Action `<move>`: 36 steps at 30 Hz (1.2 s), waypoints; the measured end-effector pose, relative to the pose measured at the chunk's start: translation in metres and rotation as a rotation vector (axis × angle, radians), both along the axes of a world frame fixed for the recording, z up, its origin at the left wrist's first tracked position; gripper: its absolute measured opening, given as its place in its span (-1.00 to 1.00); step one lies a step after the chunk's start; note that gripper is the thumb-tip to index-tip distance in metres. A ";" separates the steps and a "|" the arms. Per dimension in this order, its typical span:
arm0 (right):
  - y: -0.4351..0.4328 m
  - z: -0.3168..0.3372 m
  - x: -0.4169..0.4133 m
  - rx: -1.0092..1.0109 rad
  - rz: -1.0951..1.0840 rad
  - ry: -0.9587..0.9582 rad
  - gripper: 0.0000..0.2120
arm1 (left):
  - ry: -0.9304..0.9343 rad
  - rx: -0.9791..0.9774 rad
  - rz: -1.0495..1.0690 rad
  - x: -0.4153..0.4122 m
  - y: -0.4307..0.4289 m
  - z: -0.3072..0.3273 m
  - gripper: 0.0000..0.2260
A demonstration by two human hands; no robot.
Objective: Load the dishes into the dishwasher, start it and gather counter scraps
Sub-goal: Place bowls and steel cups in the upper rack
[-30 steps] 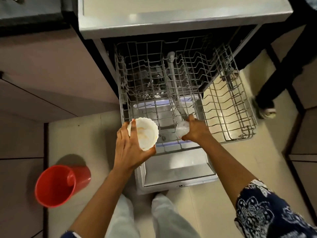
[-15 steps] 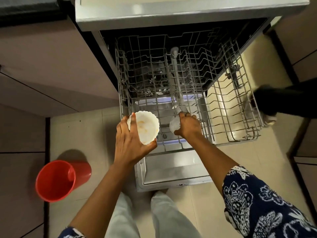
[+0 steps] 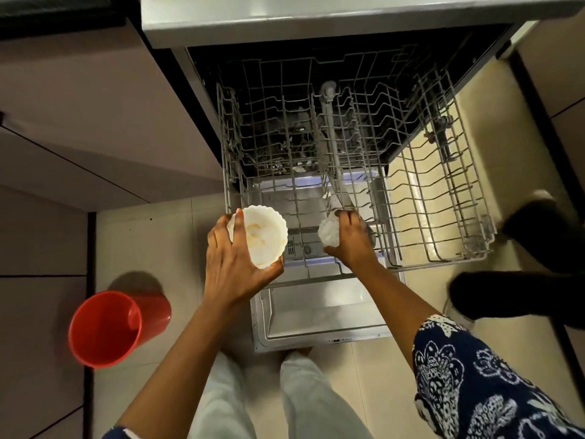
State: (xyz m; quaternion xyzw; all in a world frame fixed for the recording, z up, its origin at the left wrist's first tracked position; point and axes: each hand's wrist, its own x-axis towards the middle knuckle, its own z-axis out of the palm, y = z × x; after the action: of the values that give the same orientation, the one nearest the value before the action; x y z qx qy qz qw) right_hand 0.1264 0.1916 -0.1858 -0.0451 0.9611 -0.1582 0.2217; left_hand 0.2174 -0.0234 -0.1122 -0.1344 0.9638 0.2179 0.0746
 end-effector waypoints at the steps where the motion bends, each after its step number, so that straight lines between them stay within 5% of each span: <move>1: 0.003 -0.001 0.002 -0.021 -0.019 -0.010 -0.19 | 0.005 0.000 0.002 0.000 -0.001 0.000 -0.03; 10: 0.009 -0.007 0.002 -0.052 -0.025 -0.030 -0.24 | 0.018 0.021 0.017 0.001 0.002 -0.002 -0.03; 16: 0.019 -0.008 0.002 -0.116 -0.078 -0.030 -0.09 | 0.009 0.138 0.051 0.008 0.007 -0.005 -0.01; 19: 0.013 0.012 0.015 -0.318 -0.271 0.125 -0.35 | 0.008 0.210 0.029 0.011 0.008 -0.001 0.03; 23: -0.018 0.047 0.036 -0.988 -0.600 -0.358 -0.72 | 0.013 0.331 -0.045 0.010 0.014 0.010 0.03; 27: -0.037 0.059 0.045 -1.289 -0.682 -0.861 -0.51 | -0.030 0.409 -0.136 0.006 0.023 0.014 0.06; 36: -0.019 0.058 0.043 -1.521 -0.692 -0.945 -0.33 | -0.092 0.366 -0.315 -0.013 0.035 0.006 0.09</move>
State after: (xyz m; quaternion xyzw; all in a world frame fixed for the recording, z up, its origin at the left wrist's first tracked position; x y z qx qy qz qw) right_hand 0.1692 0.1721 -0.1279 0.1777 0.3726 -0.7981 0.4389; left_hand 0.2048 0.0112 -0.1066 0.0235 0.9129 0.3682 0.1746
